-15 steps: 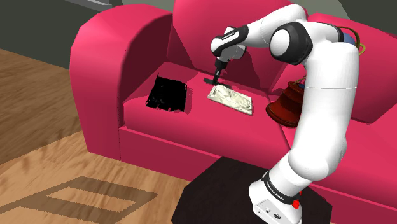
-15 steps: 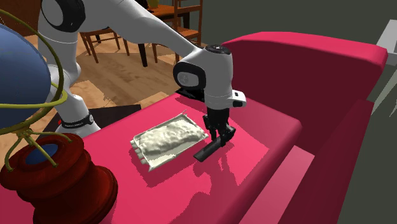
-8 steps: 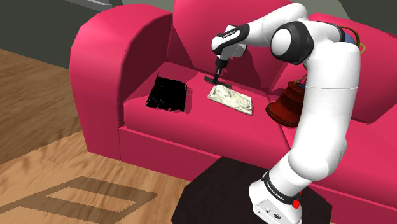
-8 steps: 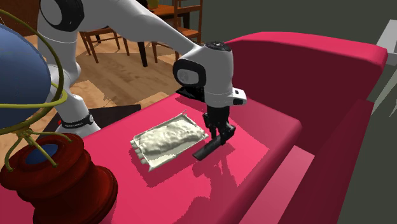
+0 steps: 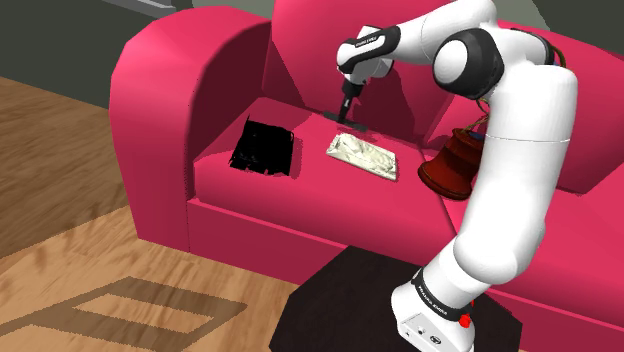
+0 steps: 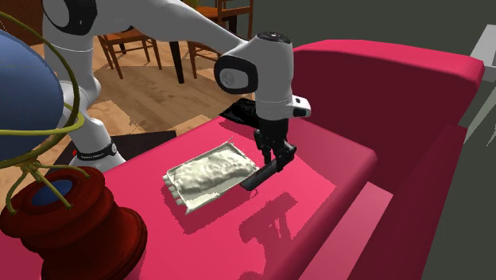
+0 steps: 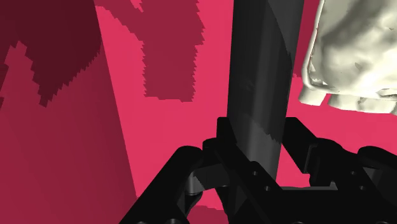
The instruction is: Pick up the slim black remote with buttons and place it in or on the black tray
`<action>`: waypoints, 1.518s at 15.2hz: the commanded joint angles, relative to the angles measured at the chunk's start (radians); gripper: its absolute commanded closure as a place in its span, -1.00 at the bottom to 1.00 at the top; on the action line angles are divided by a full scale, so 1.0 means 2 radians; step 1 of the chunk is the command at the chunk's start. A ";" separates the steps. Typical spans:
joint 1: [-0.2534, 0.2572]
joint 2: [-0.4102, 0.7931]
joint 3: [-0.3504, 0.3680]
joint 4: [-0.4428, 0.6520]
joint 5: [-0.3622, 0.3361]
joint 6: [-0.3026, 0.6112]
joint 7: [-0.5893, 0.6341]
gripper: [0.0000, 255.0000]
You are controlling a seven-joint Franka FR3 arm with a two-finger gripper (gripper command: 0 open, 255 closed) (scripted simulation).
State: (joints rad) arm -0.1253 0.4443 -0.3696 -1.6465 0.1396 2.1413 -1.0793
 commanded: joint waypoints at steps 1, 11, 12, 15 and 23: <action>0.000 -0.004 -0.001 0.008 -0.002 -0.012 0.001 1.00; 0.001 -0.023 -0.006 0.050 -0.011 -0.071 0.005 1.00; 0.001 -0.024 -0.006 0.055 -0.011 -0.077 0.005 1.00; 0.020 -0.041 -0.003 0.035 -0.020 -0.073 0.028 1.00; 0.089 -0.085 0.018 -0.027 -0.050 -0.055 0.122 1.00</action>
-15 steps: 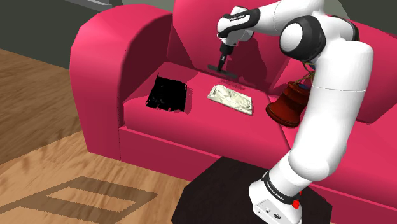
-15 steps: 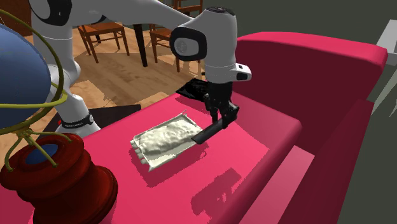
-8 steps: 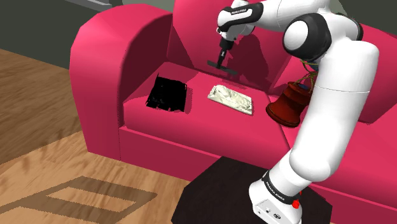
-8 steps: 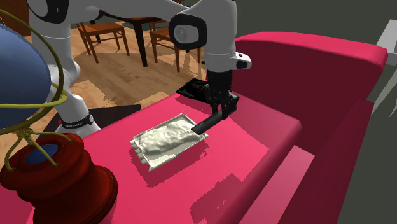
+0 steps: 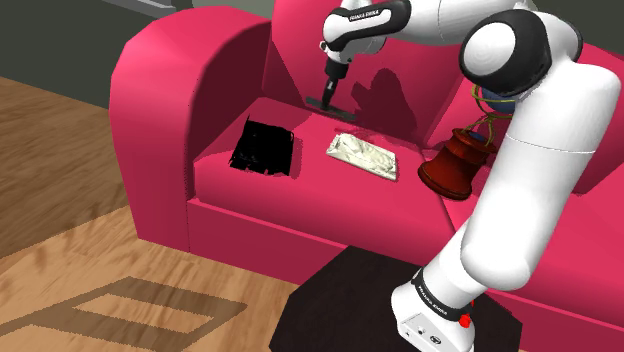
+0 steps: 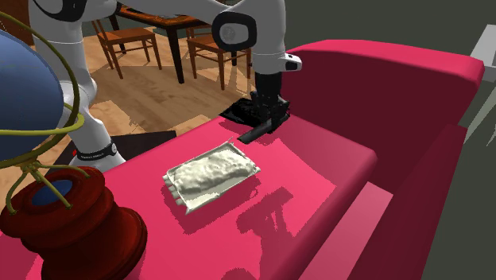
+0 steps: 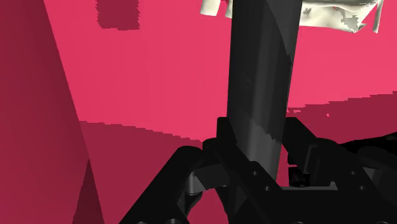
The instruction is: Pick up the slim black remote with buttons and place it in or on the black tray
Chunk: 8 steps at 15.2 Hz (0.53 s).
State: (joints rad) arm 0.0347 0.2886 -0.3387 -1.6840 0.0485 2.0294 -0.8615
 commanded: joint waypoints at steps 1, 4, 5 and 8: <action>0.017 -0.011 0.006 -0.013 -0.007 0.003 0.025 1.00; 0.040 -0.018 0.016 -0.023 -0.015 0.004 0.060 1.00; 0.047 -0.020 0.020 -0.025 -0.017 0.005 0.072 1.00; 0.068 -0.022 0.031 -0.028 -0.023 0.004 0.107 1.00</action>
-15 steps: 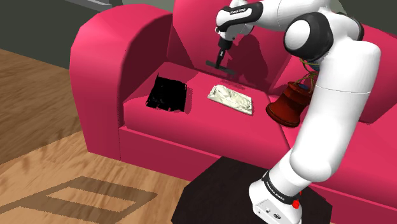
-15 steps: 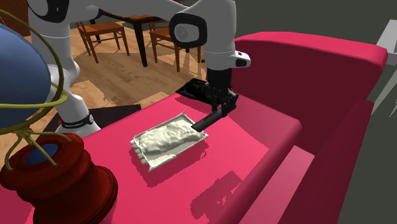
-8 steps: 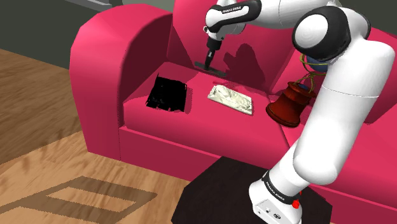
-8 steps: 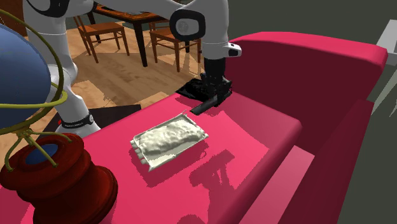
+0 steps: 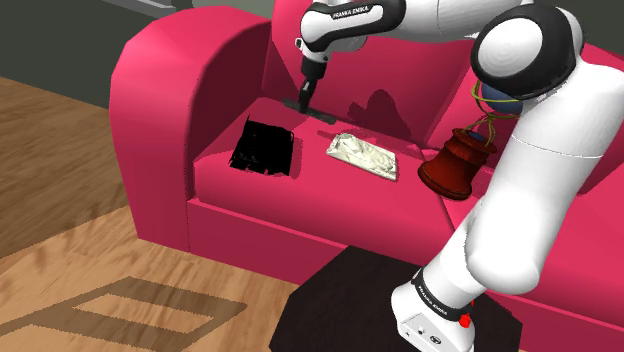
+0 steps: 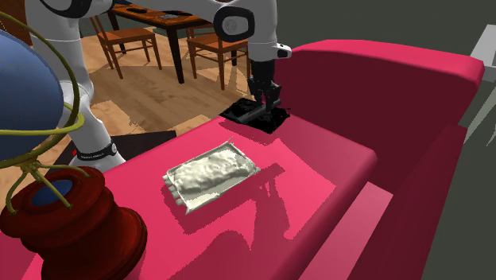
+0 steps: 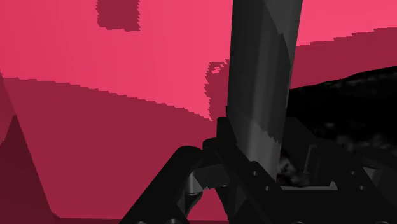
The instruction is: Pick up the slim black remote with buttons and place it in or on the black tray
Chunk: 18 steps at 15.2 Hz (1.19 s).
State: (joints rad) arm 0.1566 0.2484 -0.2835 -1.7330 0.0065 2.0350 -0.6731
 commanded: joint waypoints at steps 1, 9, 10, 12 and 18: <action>0.014 -0.002 0.007 -0.003 -0.004 0.001 0.024 1.00; 0.068 0.016 0.037 0.021 -0.013 -0.011 0.111 1.00; 0.075 0.020 0.041 0.027 -0.014 -0.013 0.121 1.00; 0.083 0.028 0.046 0.031 -0.014 -0.010 0.134 1.00; 0.082 0.039 0.046 0.007 -0.013 0.026 0.135 1.00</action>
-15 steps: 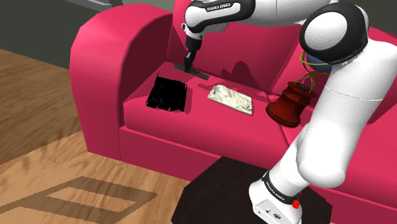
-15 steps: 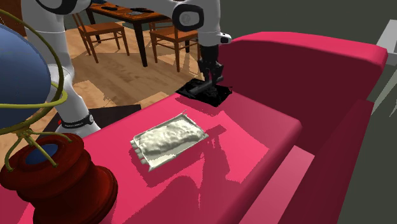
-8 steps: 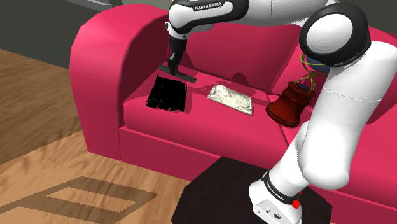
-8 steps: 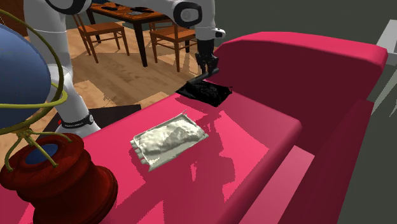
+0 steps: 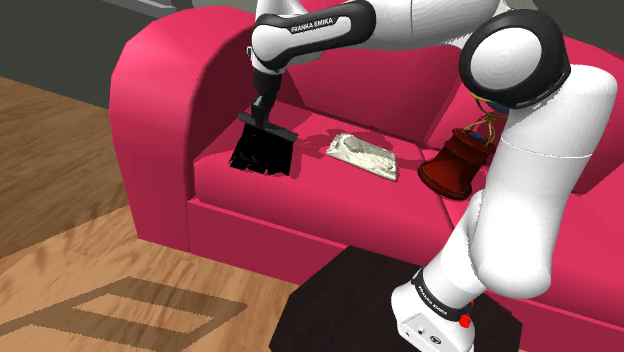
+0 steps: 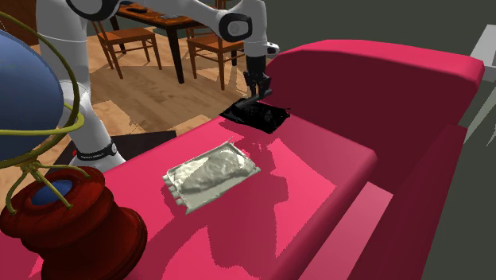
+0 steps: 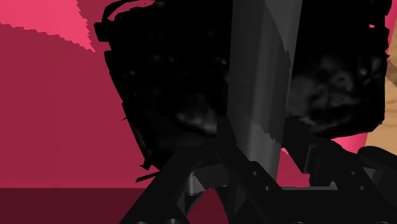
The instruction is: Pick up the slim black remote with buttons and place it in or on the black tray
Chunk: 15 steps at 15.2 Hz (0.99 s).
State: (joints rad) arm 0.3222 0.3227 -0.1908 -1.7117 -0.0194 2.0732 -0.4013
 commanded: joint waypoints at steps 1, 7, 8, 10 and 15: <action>-0.001 0.004 0.000 -0.008 0.001 0.012 0.000 1.00; -0.001 0.013 0.001 -0.019 0.002 0.032 0.000 1.00; -0.001 0.013 0.001 -0.019 0.002 0.032 0.000 1.00; -0.001 0.013 0.001 -0.019 0.002 0.032 0.000 1.00; -0.001 0.013 0.001 -0.019 0.002 0.032 0.000 -1.00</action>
State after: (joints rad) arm 0.3200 0.3483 -0.1894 -1.7504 -0.0153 2.1377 -0.4016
